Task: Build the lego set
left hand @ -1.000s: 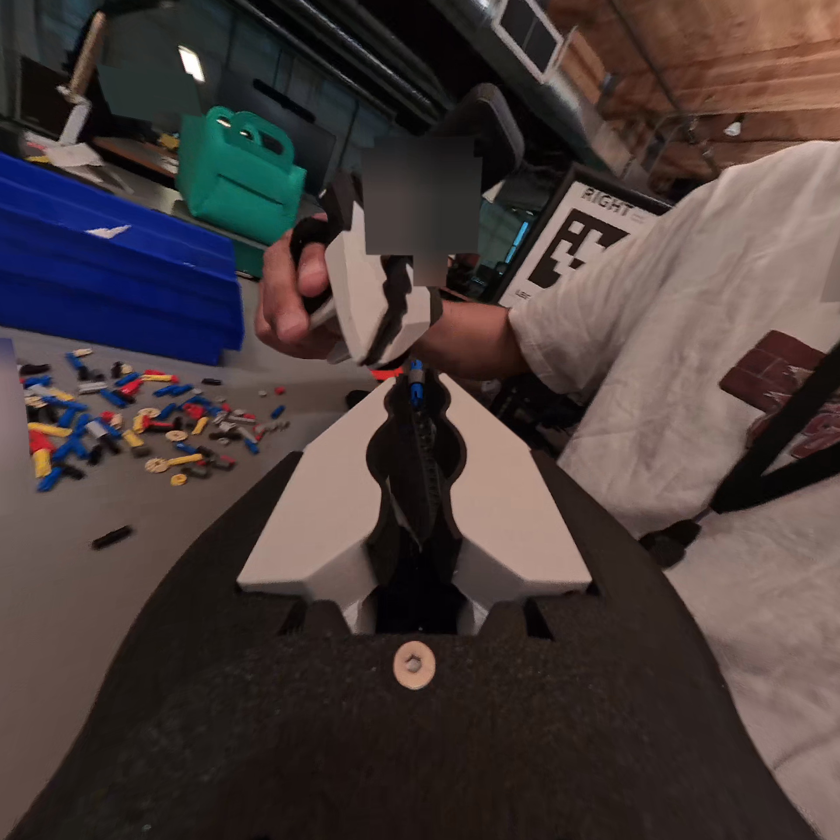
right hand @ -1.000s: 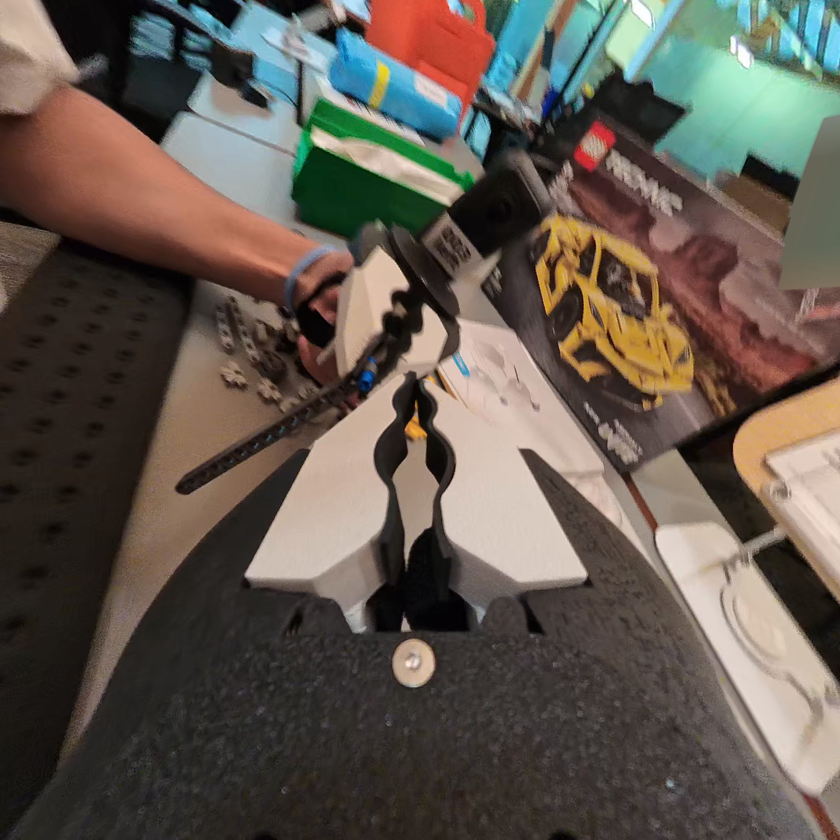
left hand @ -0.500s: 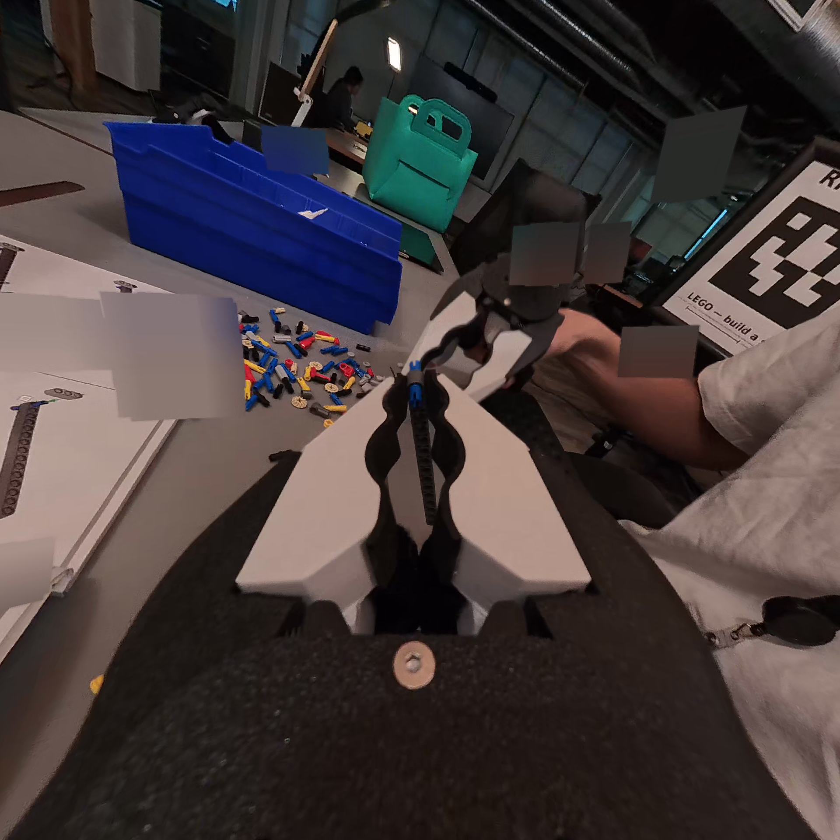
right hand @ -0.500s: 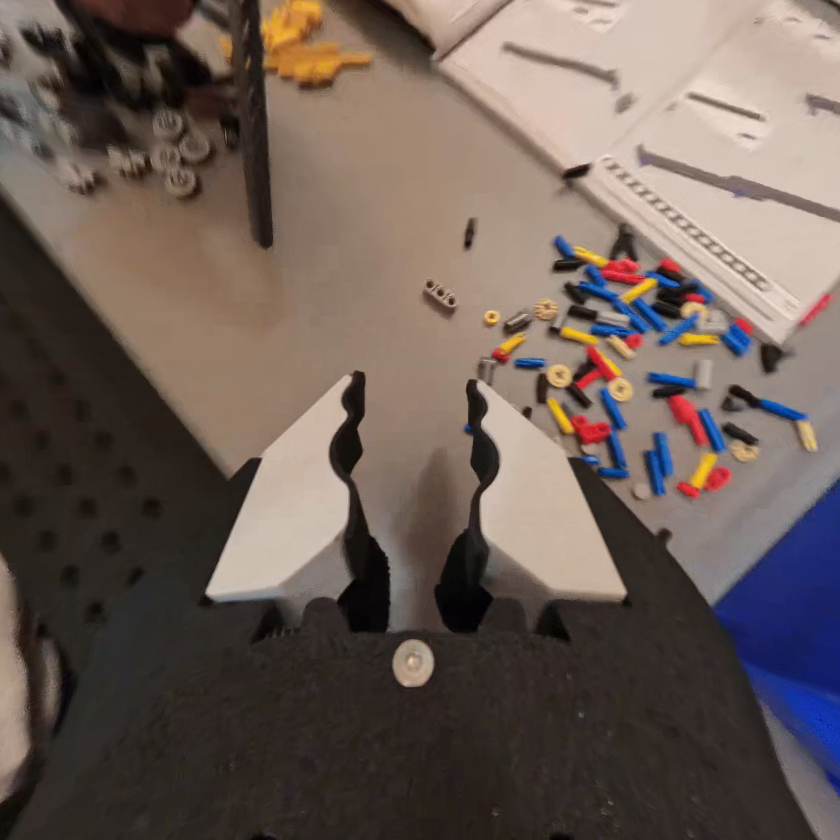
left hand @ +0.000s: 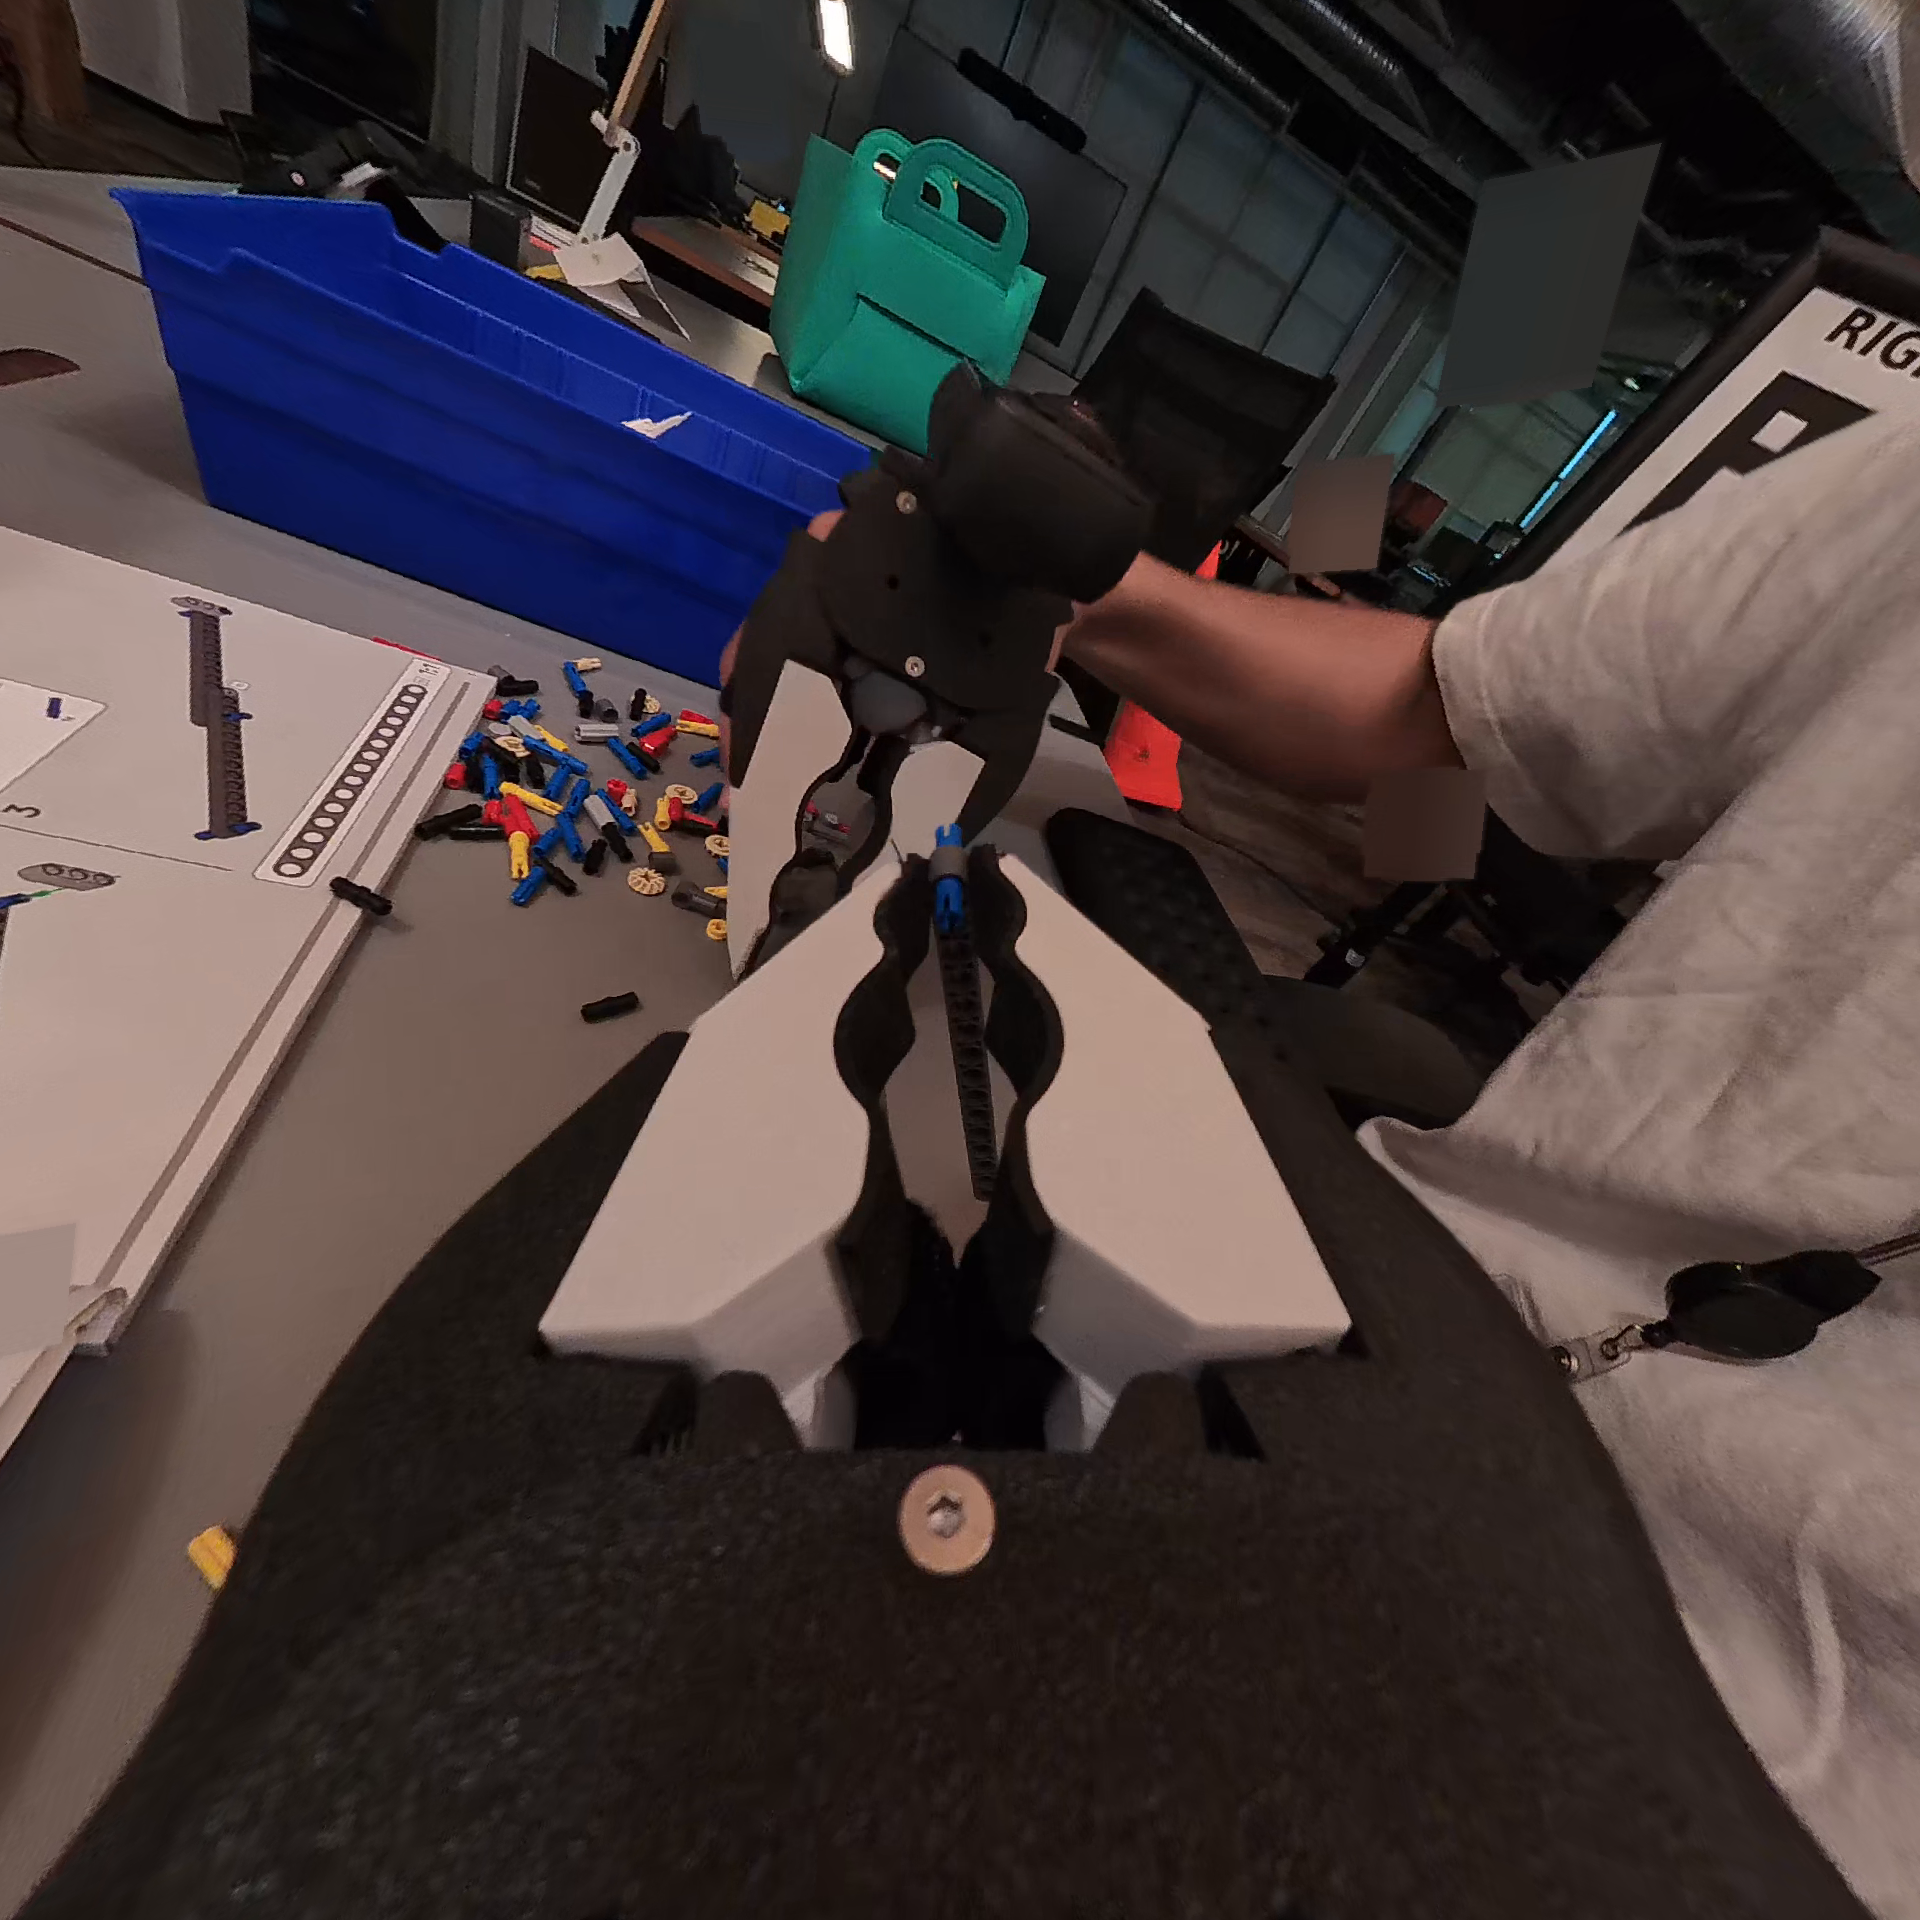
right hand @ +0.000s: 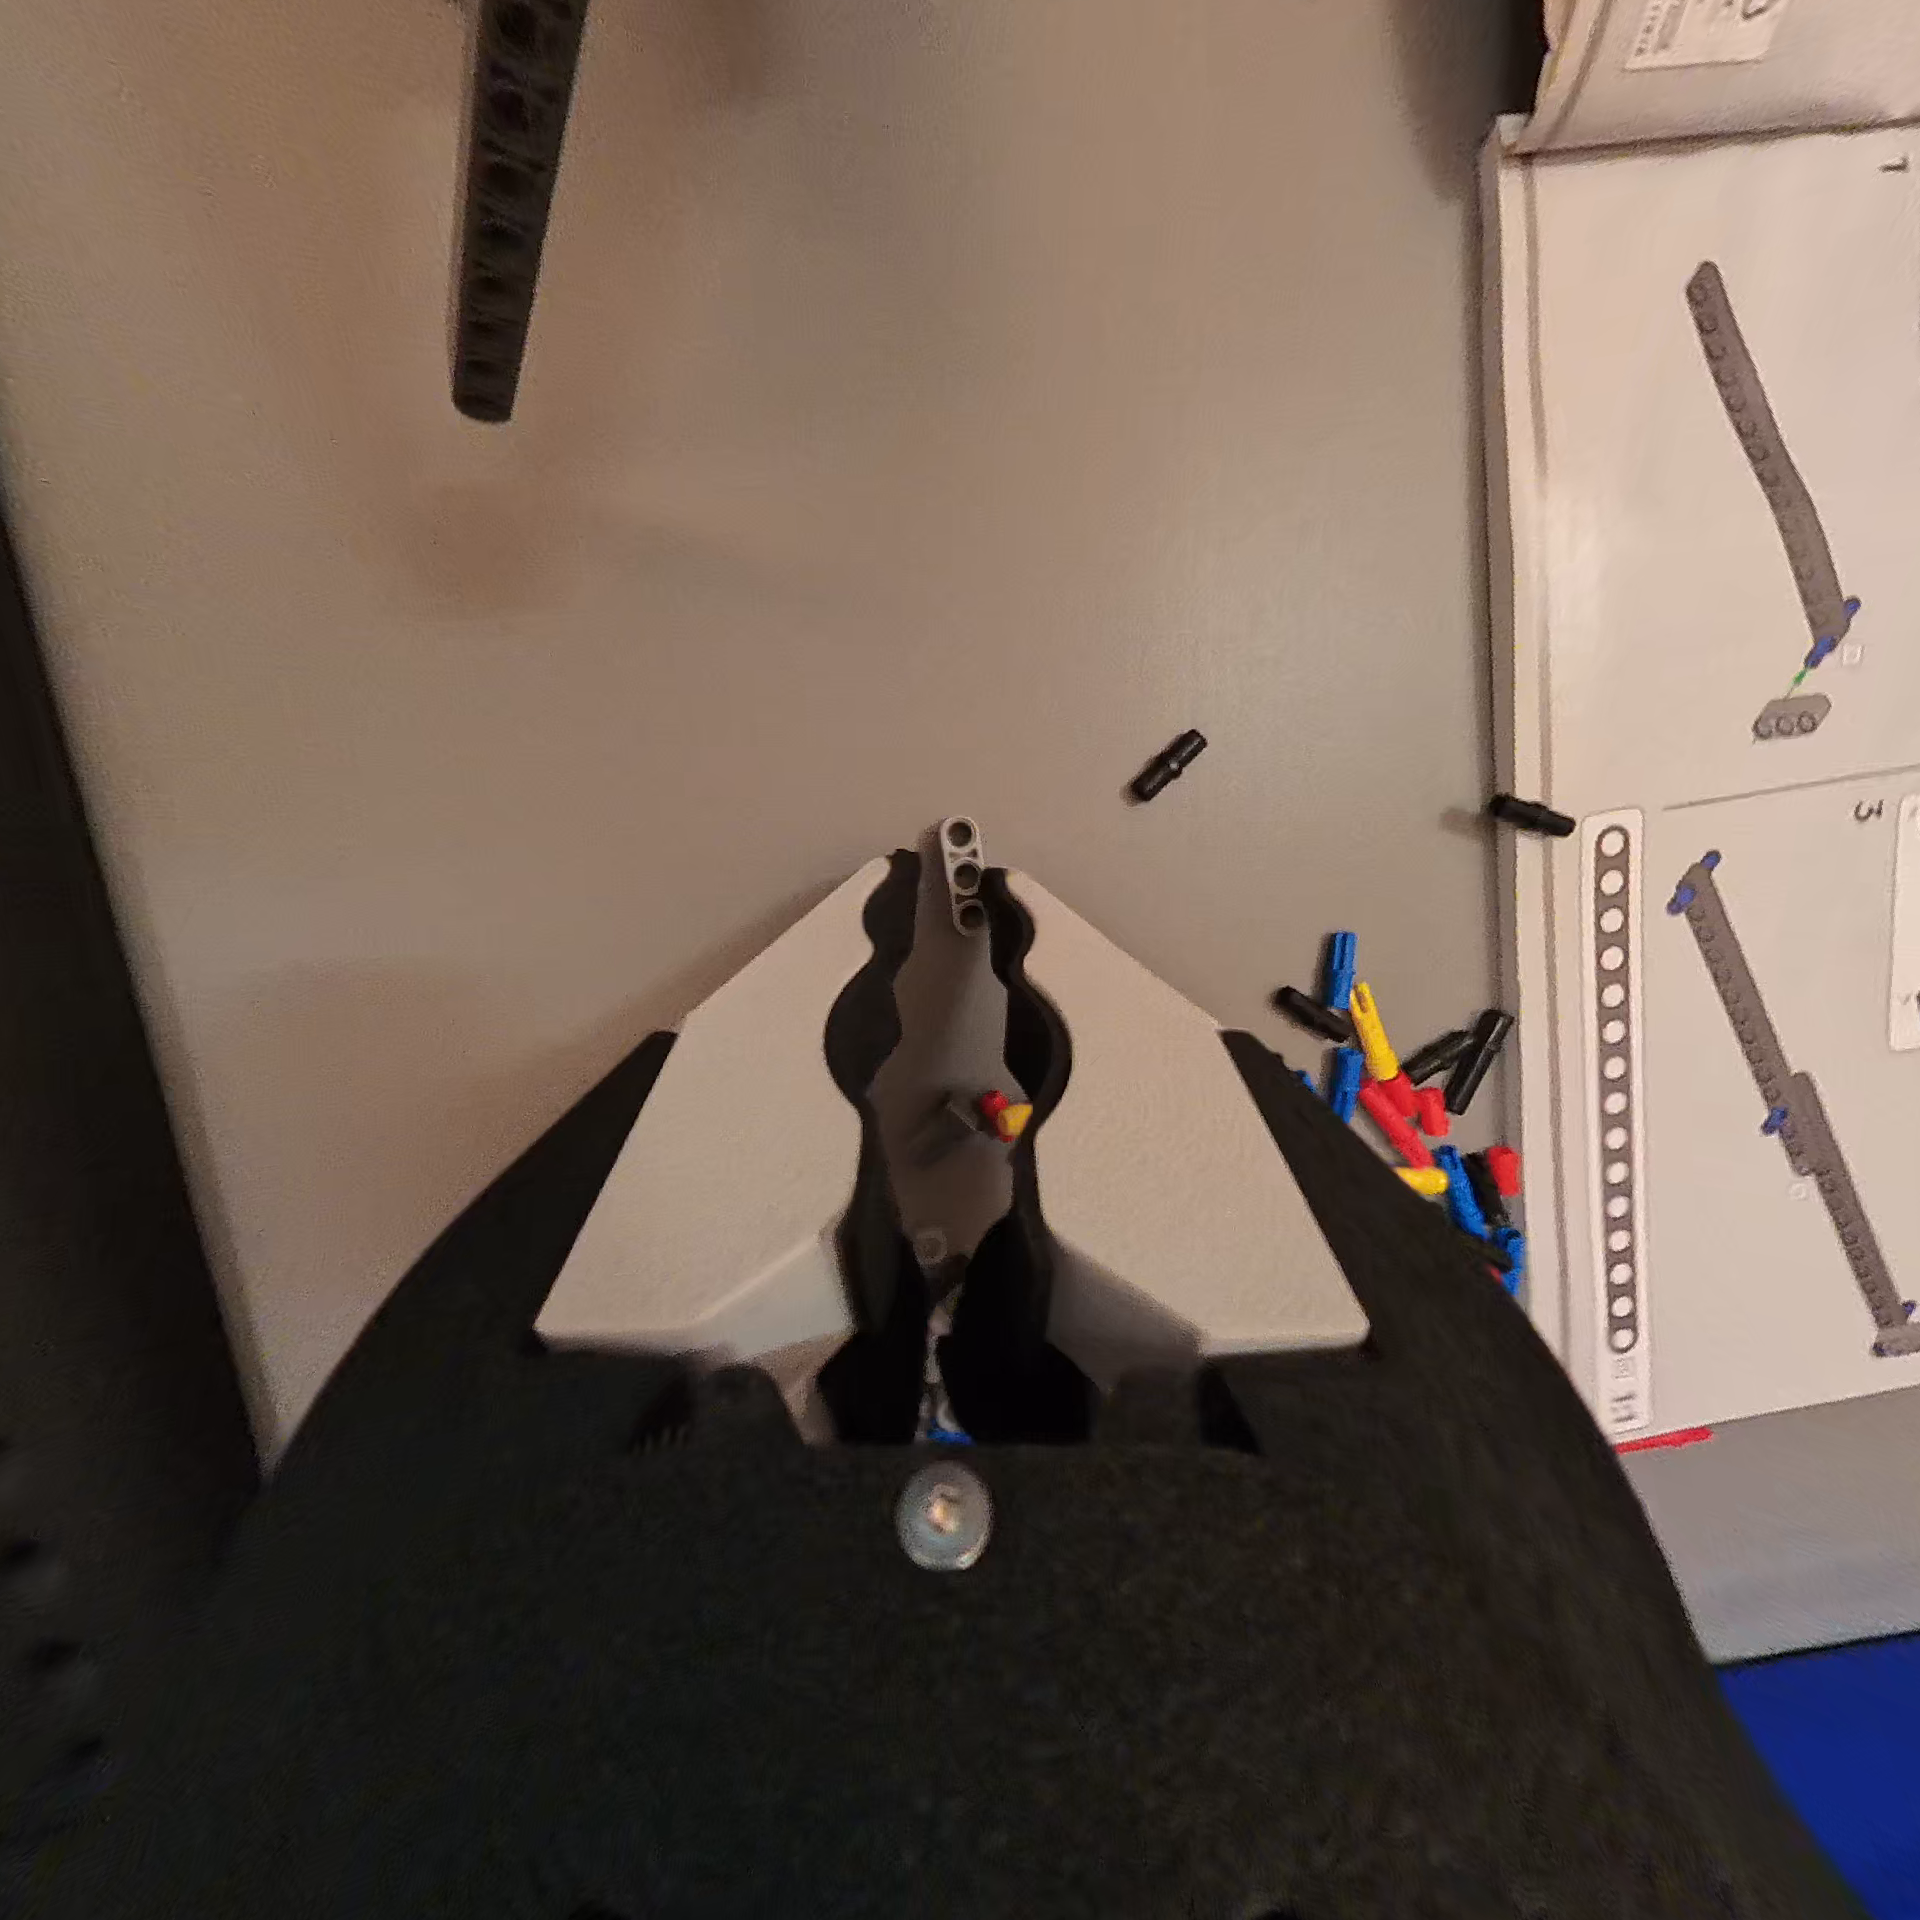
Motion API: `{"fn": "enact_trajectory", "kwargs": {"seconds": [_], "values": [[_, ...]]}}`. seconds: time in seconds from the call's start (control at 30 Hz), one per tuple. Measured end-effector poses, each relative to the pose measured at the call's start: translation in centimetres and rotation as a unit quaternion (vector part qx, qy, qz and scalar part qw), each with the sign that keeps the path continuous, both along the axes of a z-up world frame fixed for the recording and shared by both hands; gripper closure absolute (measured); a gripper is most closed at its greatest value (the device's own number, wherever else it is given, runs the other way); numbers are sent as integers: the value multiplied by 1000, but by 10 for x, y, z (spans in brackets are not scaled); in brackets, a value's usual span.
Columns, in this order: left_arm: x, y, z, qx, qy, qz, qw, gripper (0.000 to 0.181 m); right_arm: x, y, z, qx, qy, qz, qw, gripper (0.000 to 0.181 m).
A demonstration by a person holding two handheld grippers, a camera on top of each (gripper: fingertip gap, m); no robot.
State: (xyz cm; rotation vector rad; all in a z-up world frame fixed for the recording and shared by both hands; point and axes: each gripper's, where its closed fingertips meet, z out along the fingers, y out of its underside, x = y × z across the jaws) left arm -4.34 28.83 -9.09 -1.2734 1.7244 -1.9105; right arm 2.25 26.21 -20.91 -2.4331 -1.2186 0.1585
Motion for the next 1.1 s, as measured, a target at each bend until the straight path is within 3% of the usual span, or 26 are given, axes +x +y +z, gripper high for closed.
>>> {"fn": "enact_trajectory", "kwargs": {"seconds": [0.47, 0.67, 0.77, 0.83, 0.9, 0.97, 1.0, 1.1], "values": [[-1, -2, 2, -2, -3, -7, 1000, 175, 12, 1, -6, -30, -84, 61, 994, 170], [1, 1, 1, 1, 1, 3, 1000, 175, 7, 6, -5, -26, -51, 56, 997, 175], [2, 6, 5, -9, -7, 13, 1000, 175, 2, 24, 27, 44, 73, -28, 996, 175], [2, 8, 8, -18, -13, 17, 1000, 175, -15, 37, 81, 125, 251, -98, 955, 175], [1, 7, 13, -30, -22, 13, 999, 175, -35, 38, 131, 187, 427, -131, 875, 175], [1, 5, 14, -40, -24, 7, 999, 175, -48, 37, 145, 197, 524, -158, 813, 175], [1, 4, 14, -40, -24, 5, 999, 175, -55, 36, 143, 187, 554, -160, 796, 175], [1, -1, 14, -41, -26, -4, 999, 176, -63, 37, 130, 182, 586, -172, 771, 175]]}}
